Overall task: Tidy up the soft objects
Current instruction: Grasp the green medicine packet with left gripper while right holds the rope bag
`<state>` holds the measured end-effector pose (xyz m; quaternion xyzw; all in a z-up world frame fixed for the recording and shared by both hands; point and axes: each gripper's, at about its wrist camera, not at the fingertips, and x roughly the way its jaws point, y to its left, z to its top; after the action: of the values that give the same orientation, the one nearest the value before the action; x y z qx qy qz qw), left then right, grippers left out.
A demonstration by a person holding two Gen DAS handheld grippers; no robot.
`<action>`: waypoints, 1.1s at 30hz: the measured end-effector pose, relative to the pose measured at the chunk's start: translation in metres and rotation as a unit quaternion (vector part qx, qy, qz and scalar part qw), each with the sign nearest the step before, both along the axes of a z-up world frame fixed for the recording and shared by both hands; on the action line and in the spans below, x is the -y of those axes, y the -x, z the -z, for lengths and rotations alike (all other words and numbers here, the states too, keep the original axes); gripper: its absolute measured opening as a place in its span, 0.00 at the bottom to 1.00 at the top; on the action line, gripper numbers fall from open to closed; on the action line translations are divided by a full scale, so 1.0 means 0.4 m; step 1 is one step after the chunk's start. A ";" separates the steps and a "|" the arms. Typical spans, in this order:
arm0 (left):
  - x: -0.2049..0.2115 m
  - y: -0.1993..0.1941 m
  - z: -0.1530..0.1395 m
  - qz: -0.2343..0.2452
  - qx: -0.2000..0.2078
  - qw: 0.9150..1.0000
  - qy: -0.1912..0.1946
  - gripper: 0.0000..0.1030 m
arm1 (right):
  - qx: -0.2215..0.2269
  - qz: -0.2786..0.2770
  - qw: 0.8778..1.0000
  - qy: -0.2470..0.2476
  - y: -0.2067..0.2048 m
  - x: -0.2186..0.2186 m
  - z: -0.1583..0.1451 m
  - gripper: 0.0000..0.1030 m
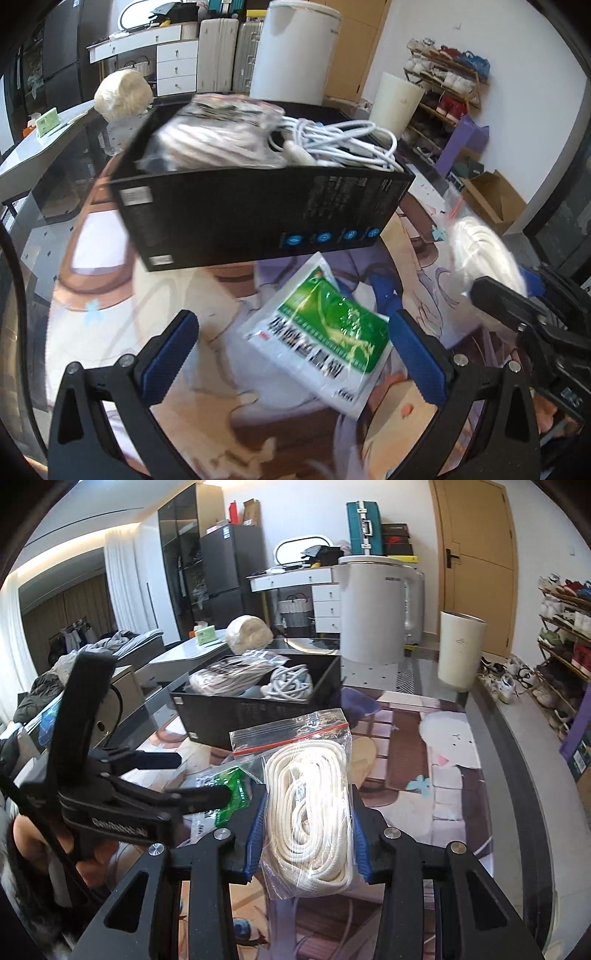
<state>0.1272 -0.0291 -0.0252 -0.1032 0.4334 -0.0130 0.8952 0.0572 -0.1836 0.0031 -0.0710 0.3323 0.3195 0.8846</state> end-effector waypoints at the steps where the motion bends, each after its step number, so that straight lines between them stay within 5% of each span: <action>1: 0.007 -0.010 0.007 -0.003 -0.006 1.000 -0.002 1.00 | 0.000 0.002 1.000 -0.001 -0.002 0.003 0.000 0.39; 15: 0.040 -0.049 0.019 -0.005 -0.026 0.997 -0.074 1.00 | -0.003 0.009 1.000 -0.008 -0.014 0.012 -0.003 0.39; 28: -0.005 -0.011 0.018 0.020 -0.020 0.997 -0.071 0.98 | -0.010 -0.012 1.000 -0.002 -0.006 -0.024 0.011 0.39; 31: 0.013 -0.009 0.014 0.042 -0.007 0.996 -0.082 0.82 | -0.010 -0.015 1.000 -0.003 -0.005 -0.029 0.013 0.39; 33: 0.026 -0.001 0.012 0.057 0.004 0.995 -0.084 0.61 | -0.010 -0.017 1.000 -0.003 -0.004 -0.032 0.013 0.39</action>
<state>0.1275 -0.0393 -0.0299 -0.0027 0.4344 -0.0276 0.9003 0.0587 -0.1710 -0.0020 -0.0709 0.3389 0.3364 0.8758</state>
